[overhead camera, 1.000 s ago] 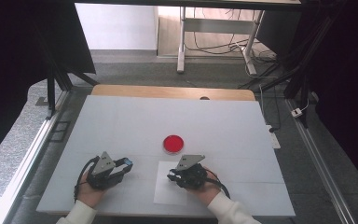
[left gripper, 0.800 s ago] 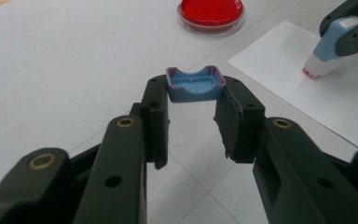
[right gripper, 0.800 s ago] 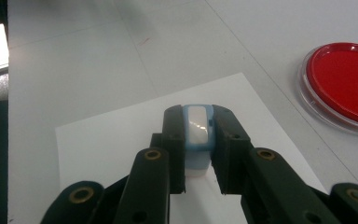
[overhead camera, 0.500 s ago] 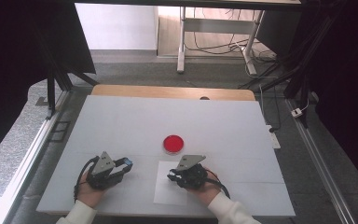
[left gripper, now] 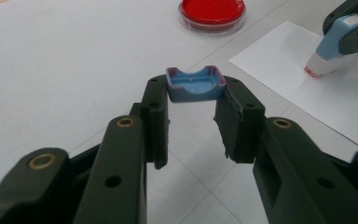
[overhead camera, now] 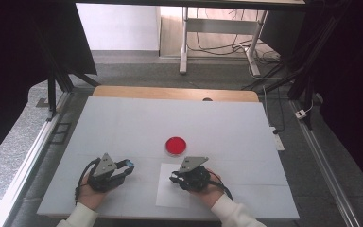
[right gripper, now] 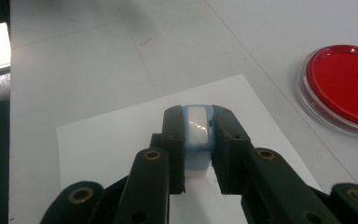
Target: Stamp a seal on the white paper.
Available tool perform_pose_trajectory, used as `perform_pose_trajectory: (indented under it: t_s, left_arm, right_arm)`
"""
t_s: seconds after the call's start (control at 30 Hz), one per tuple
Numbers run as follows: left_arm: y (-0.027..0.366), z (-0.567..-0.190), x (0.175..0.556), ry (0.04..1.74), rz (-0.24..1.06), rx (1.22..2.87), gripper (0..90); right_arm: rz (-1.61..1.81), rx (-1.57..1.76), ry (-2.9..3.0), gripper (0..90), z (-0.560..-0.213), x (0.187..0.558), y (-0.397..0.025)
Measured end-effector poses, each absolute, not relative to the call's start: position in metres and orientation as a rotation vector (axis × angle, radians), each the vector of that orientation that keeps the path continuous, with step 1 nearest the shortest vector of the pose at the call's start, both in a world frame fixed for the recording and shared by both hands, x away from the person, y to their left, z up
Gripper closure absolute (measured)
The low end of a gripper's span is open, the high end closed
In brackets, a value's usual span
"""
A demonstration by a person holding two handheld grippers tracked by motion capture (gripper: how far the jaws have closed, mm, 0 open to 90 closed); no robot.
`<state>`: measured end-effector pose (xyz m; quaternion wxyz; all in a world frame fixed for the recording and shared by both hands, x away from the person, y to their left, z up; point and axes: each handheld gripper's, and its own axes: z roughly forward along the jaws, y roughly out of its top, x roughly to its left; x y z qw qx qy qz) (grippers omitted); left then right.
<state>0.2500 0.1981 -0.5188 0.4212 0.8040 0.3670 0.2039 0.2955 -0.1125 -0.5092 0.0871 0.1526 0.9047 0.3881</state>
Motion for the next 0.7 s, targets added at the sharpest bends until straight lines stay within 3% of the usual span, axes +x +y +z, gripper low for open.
perform_pose_trajectory:
  t_s: [0.7]
  left_arm:
    - [0.1993,-0.519,0.2503,0.921,0.511,2.014,64.6]
  right_arm:
    - [1.253,0.475,2.647,75.4,-0.5008,0.2943,-0.1165]
